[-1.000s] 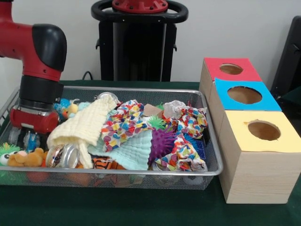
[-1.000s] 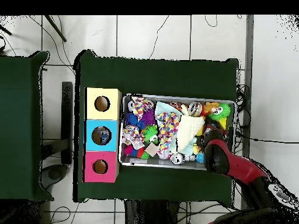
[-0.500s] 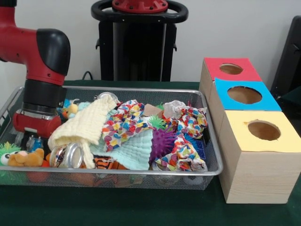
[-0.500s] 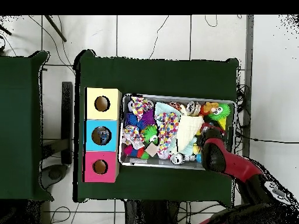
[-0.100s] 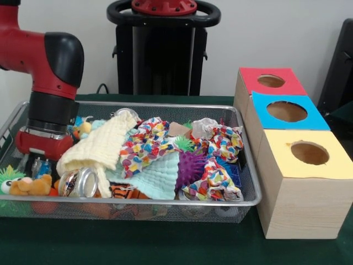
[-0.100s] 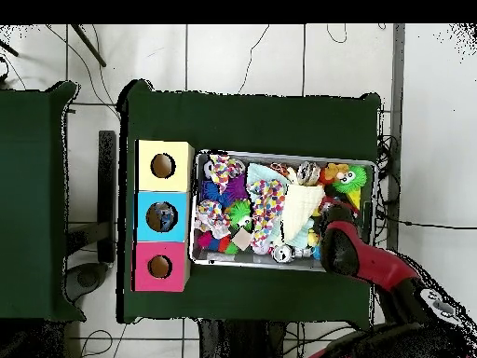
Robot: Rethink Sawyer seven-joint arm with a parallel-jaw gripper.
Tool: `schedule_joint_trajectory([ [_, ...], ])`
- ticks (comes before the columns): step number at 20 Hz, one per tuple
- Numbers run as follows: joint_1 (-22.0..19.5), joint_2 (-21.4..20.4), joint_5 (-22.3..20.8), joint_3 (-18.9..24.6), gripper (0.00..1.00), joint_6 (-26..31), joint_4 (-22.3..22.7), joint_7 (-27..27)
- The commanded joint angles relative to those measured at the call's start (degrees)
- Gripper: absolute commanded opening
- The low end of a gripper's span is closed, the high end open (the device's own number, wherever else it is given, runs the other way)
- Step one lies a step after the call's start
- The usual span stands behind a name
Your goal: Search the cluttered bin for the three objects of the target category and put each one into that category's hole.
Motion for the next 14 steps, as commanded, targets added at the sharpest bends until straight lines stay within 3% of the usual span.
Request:
schedule_joint_trajectory([
  [1,3.89,-1.78,2.95,-1.70,1.00,4.42,5.46,9.52],
  [5,4.26,-3.37,3.02,-1.78,1.00,5.47,6.20,9.50],
  [14,4.36,-2.48,2.89,-1.89,1.00,6.30,5.69,9.05],
])
